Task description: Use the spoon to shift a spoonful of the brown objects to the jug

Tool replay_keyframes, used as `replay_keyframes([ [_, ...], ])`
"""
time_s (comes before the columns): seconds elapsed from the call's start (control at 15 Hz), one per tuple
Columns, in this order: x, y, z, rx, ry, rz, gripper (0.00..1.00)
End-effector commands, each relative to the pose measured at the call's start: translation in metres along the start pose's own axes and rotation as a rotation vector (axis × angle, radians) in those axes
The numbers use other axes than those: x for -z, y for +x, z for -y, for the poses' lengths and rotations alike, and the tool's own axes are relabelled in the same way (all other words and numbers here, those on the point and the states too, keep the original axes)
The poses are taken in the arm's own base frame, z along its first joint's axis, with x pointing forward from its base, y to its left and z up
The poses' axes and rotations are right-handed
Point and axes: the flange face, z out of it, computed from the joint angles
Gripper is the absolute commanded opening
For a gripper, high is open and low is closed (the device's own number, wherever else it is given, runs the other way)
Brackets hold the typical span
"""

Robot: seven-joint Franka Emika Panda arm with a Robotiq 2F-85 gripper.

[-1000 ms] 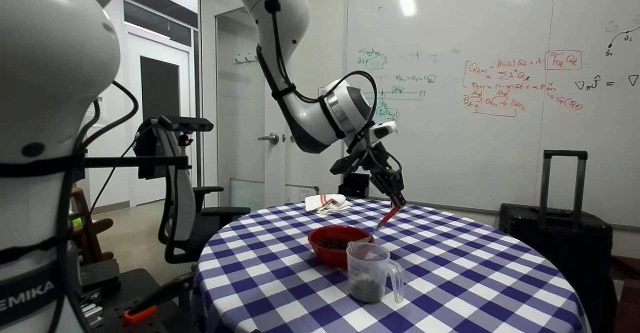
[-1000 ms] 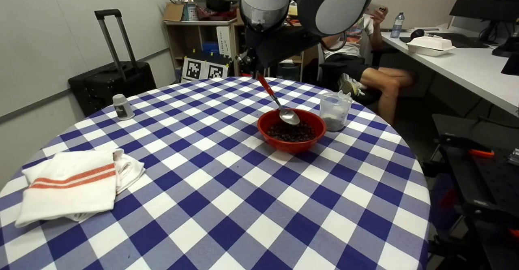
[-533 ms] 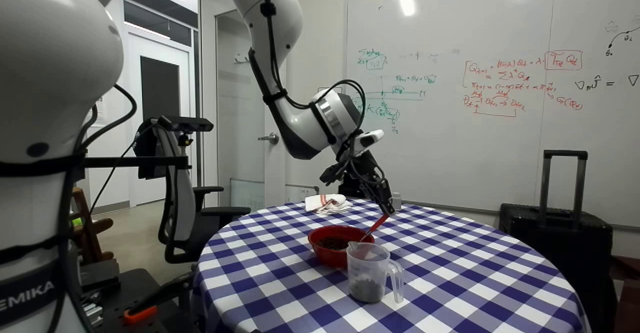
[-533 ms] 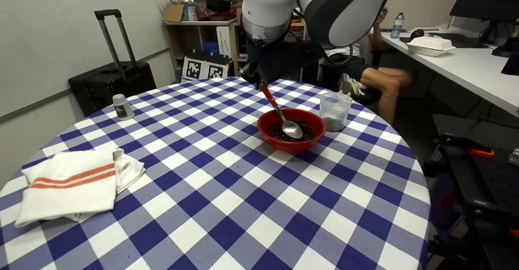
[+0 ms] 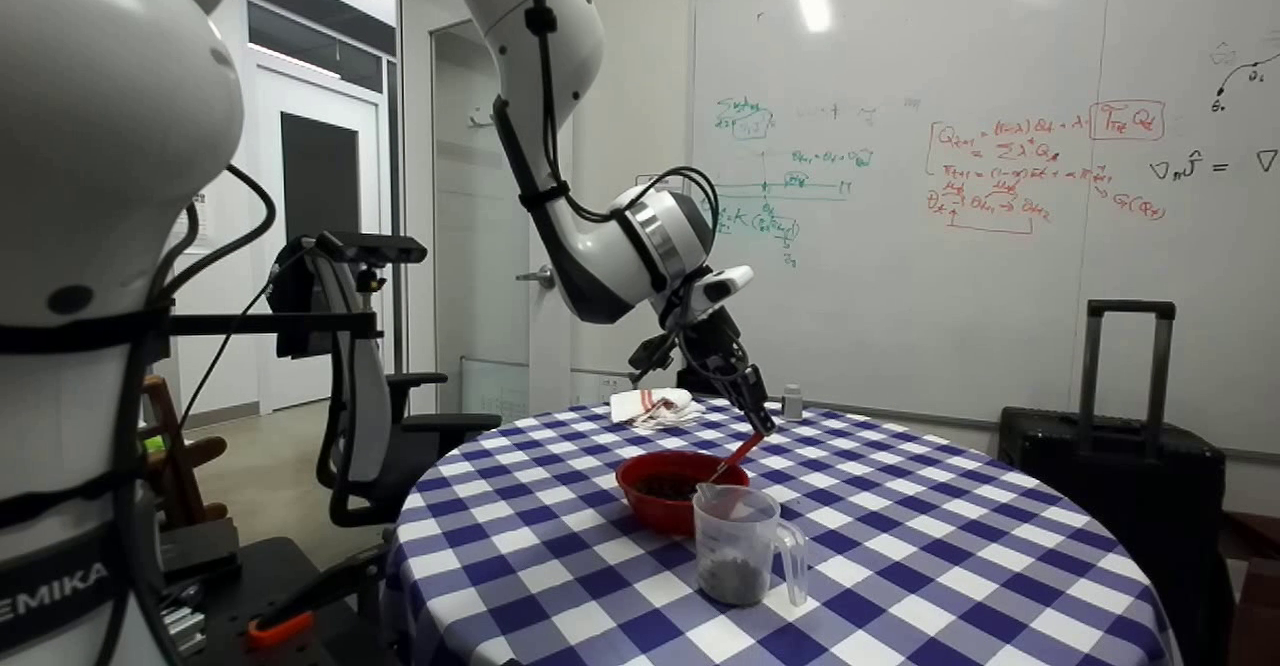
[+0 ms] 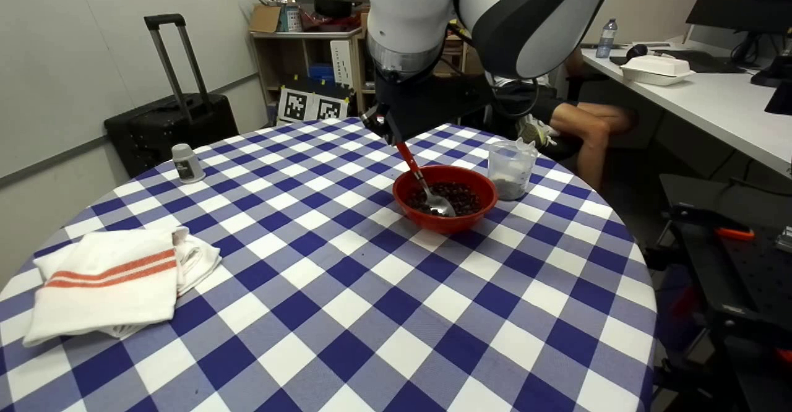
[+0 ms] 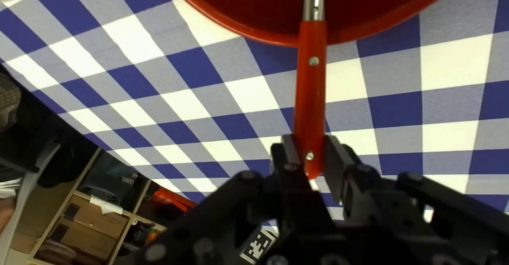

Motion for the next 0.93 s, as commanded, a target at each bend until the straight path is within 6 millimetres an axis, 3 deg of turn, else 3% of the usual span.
replay_keyframes([
  [0.0,0.006,-0.003,0.0,-0.028,0.017,-0.003,0.05],
  [0.4,0.0,-0.001,-0.005,-0.034,0.026,0.025,0.05],
  [0.87,-0.008,0.017,-0.025,-0.062,0.012,0.039,0.05],
])
